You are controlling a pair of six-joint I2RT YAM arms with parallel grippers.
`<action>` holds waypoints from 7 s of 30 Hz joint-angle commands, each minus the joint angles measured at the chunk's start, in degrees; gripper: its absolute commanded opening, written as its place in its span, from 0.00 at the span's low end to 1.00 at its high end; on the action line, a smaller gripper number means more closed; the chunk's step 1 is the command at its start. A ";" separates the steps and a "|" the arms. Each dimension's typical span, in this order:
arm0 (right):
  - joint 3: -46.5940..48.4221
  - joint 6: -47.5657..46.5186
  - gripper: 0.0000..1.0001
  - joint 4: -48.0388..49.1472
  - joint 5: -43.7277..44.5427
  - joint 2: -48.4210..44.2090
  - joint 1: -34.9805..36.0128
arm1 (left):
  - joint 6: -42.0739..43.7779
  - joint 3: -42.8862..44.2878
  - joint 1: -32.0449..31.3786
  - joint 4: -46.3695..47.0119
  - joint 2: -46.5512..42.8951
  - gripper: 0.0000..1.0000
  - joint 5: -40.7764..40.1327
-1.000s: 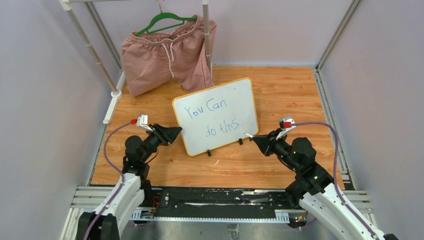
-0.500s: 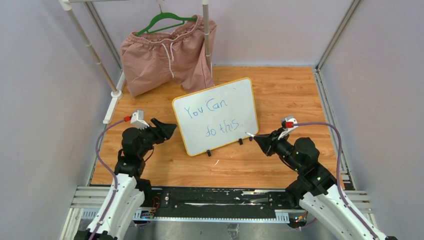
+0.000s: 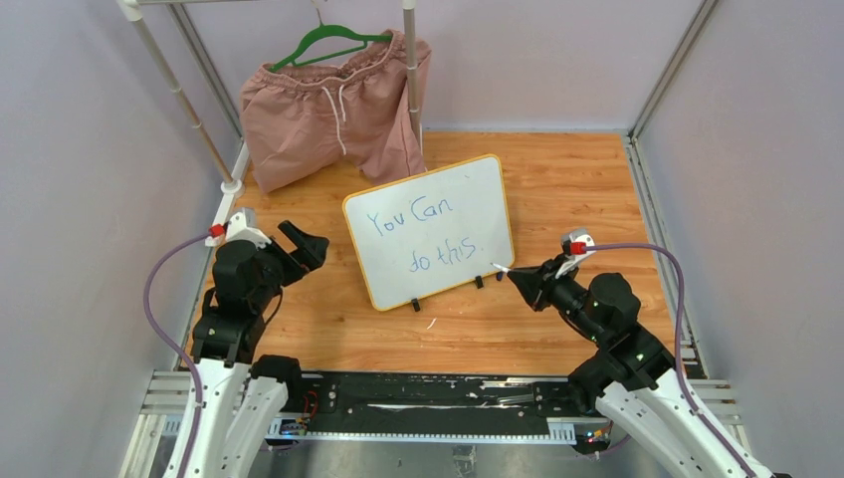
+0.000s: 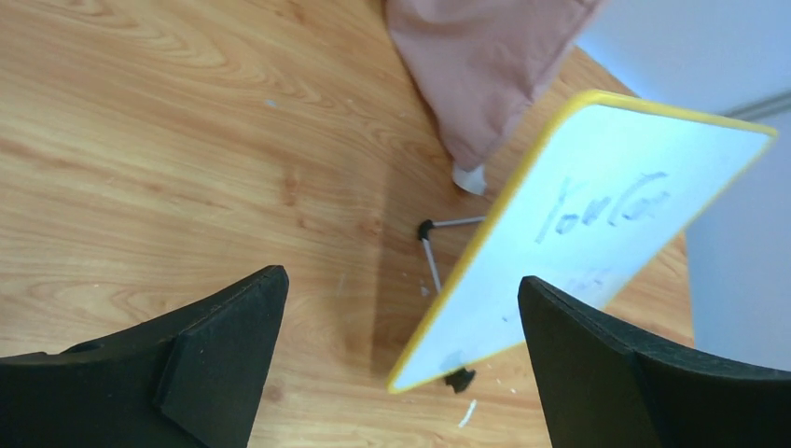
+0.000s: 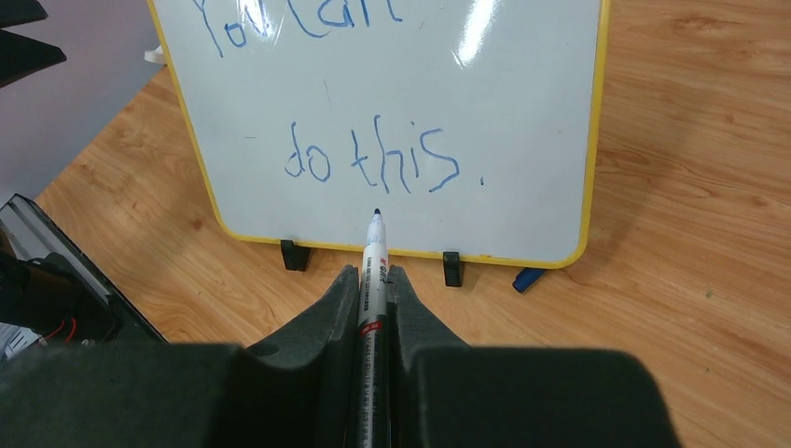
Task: Write a sentence on the whiteboard
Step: Write a sentence on the whiteboard, then move the whiteboard to the center of the board, then close the whiteboard marker at the center of the board.
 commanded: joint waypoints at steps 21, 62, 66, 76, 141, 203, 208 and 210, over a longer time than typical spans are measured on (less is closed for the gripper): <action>-0.02 -1.09 0.00 -4.99 1.63 -4.26 -0.71 | -20.16 8.82 -64.89 -11.60 28.22 0.88 -40.23; -0.20 -0.04 0.00 -7.21 1.63 -7.34 -0.75 | -22.08 3.57 -60.69 15.10 56.84 0.52 -39.09; -0.26 -0.05 0.00 -7.12 1.67 -7.21 -0.74 | -21.59 4.92 -60.43 15.37 57.83 0.52 -39.17; -0.43 -0.28 0.00 -7.03 1.72 -7.15 -0.73 | -25.05 6.65 -59.24 14.85 61.46 0.48 -39.61; -0.75 -0.28 0.00 -6.38 2.78 -7.75 -0.75 | -19.58 -10.91 -46.78 11.67 34.73 0.59 -38.03; 21.13 -10.41 0.00 -21.38 24.28 -20.16 -0.68 | 3.83 77.79 -56.97 -10.98 105.62 0.56 -18.09; 20.46 -10.64 0.00 -20.88 24.22 -20.20 -0.68 | 2.78 78.22 -55.99 -11.50 106.60 0.56 -17.34; 20.33 -10.62 0.00 -20.67 24.07 -20.21 -0.74 | 2.53 78.51 -55.46 -11.51 107.06 0.56 -16.41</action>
